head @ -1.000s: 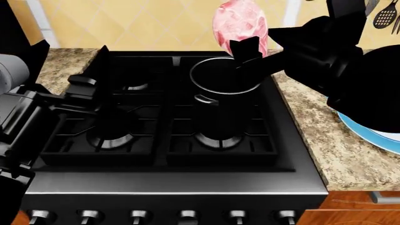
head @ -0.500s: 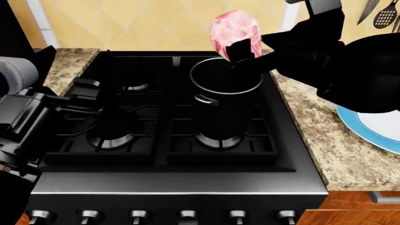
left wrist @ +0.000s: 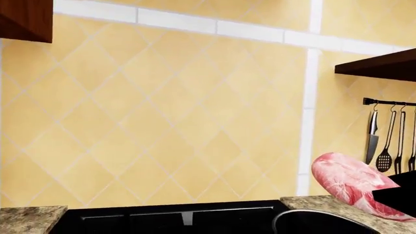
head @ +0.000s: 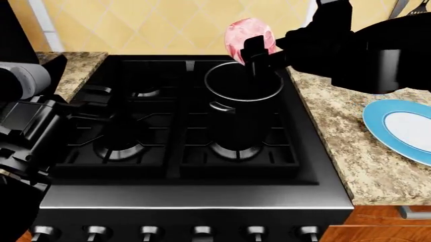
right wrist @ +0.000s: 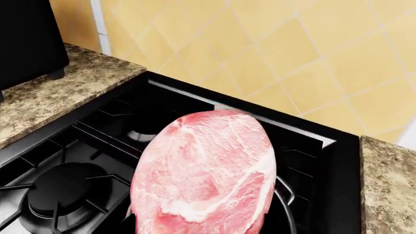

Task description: Frozen meat rests on a plate on the counter. Retrieve the meat and place it in a pot on a burner. Then turn the burner on.

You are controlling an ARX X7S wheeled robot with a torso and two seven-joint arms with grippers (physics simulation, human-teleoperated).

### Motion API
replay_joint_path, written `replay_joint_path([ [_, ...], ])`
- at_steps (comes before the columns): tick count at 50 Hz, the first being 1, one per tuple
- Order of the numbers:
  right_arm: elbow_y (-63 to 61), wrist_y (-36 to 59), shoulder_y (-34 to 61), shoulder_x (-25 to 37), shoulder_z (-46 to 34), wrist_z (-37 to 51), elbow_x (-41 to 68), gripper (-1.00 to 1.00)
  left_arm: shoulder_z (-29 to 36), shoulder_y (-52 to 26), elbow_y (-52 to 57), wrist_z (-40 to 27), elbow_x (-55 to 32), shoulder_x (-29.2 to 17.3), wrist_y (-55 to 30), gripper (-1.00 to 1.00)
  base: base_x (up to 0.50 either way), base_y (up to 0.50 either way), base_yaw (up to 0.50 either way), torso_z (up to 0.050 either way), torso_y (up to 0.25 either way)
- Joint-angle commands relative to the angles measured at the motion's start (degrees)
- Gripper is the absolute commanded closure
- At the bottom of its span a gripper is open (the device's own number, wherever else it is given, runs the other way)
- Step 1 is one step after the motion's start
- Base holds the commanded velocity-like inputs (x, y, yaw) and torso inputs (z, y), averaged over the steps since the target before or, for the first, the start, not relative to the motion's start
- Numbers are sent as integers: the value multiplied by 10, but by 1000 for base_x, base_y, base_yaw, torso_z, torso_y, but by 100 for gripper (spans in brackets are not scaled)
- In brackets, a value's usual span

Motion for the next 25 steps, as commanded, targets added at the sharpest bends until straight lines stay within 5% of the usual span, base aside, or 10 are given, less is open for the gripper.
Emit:
replay_joint_path([
  [1, 65, 0, 24, -19, -23, -53, -38, 100, 14, -3, -20, 15, 21, 6, 9, -100, 0, 0, 0, 0, 0],
  [25, 127, 29, 57, -41, -67, -102, -56, 100, 13, 8, -42, 37, 39, 6, 31, -100, 0, 0, 0, 1, 0],
])
